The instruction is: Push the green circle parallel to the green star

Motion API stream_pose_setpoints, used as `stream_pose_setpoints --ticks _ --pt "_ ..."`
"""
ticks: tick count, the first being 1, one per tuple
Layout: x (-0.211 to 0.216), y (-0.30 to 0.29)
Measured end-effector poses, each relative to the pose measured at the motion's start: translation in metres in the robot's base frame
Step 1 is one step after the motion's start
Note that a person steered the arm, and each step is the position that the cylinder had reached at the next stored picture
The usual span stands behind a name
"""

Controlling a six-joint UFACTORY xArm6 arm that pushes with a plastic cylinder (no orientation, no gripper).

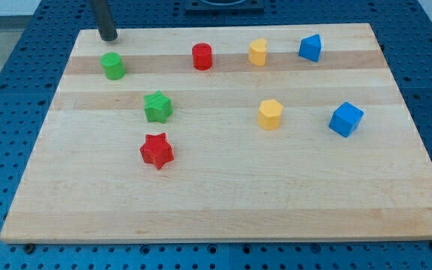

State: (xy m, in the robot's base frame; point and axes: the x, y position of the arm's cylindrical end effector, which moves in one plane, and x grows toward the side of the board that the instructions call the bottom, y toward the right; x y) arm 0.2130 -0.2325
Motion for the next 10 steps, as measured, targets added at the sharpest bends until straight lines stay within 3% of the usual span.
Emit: stream_pose_setpoints --ticks 2,7,10 --pt "0.028 -0.004" --pt "0.035 -0.026" --pt "0.074 -0.011"
